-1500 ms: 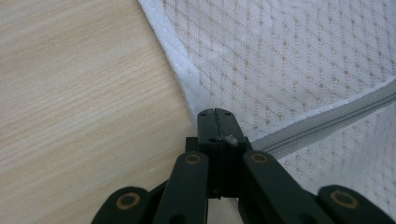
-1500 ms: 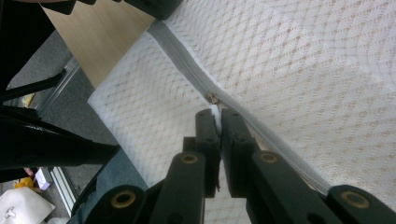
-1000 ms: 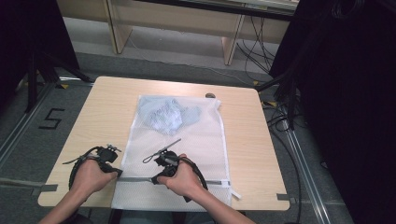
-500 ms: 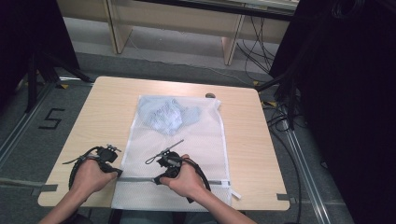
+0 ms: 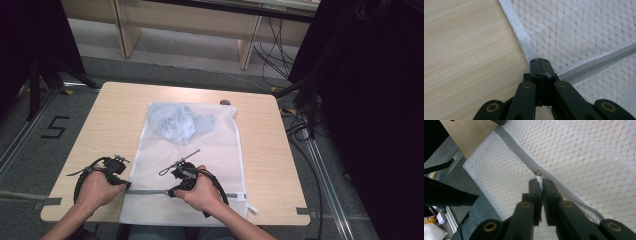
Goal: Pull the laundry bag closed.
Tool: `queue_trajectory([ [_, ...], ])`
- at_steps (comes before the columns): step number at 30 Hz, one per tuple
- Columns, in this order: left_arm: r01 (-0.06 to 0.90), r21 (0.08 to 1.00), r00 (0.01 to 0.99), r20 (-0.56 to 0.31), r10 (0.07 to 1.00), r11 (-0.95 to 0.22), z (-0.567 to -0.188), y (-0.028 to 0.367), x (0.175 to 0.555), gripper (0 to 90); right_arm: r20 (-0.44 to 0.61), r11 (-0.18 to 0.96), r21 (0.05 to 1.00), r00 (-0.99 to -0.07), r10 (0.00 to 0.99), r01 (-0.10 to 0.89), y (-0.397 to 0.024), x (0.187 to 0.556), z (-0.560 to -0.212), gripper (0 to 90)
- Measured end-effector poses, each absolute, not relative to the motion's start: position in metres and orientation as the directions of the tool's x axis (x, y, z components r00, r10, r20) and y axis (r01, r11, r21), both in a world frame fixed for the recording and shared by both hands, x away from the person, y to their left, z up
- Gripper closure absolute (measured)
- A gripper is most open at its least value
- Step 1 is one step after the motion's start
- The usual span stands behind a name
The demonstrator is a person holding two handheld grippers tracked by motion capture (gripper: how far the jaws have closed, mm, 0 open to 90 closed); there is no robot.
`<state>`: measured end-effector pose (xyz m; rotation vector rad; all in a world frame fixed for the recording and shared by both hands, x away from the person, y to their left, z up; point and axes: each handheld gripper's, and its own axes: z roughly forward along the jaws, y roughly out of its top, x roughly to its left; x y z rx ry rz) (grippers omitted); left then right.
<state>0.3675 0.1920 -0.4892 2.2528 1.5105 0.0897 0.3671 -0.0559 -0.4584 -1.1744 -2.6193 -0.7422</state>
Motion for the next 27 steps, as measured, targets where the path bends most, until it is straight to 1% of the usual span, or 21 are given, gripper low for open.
queue_trajectory([
  [1,0.869,0.38,0.406,-0.179,0.896,-0.318,-0.489,0.192,0.368,89.9,0.348,0.573,0.389,-0.691,0.634,0.721,-0.057,0.368,-0.46,87.0],
  [9,0.869,0.38,0.406,-0.179,0.896,-0.318,-0.489,0.192,0.367,89.9,0.354,0.565,0.387,-0.683,0.639,0.729,-0.059,0.369,-0.458,86.9],
  [12,0.869,0.38,0.405,-0.179,0.896,-0.317,-0.489,0.192,0.367,89.9,0.335,0.568,0.386,-0.684,0.647,0.727,-0.061,0.369,-0.458,86.9],
  [14,0.869,0.379,0.406,-0.179,0.896,-0.318,-0.489,0.192,0.368,89.9,0.352,0.563,0.384,-0.68,0.644,0.732,-0.061,0.368,-0.457,86.9],
  [18,0.87,0.379,0.404,-0.181,0.897,-0.315,-0.489,0.192,0.368,89.9,0.339,0.566,0.38,-0.679,0.651,0.732,-0.064,0.37,-0.457,86.9],
  [21,0.871,0.381,0.4,-0.182,0.898,-0.311,-0.489,0.192,0.368,89.9,0.346,0.566,0.389,-0.685,0.641,0.726,-0.066,0.371,-0.456,86.9],
  [22,0.871,0.381,0.401,-0.182,0.898,-0.311,-0.489,0.192,0.368,89.9,0.349,0.554,0.385,-0.672,0.653,0.738,-0.067,0.37,-0.457,86.9],
  [25,0.871,0.381,0.401,-0.182,0.898,-0.311,-0.489,0.192,0.368,89.9,0.344,0.556,0.38,-0.671,0.657,0.739,-0.067,0.37,-0.456,86.9],
  [27,0.871,0.381,0.401,-0.182,0.898,-0.311,-0.489,0.192,0.367,89.9,0.333,0.569,0.396,-0.691,0.642,0.72,-0.069,0.371,-0.457,86.9],
])
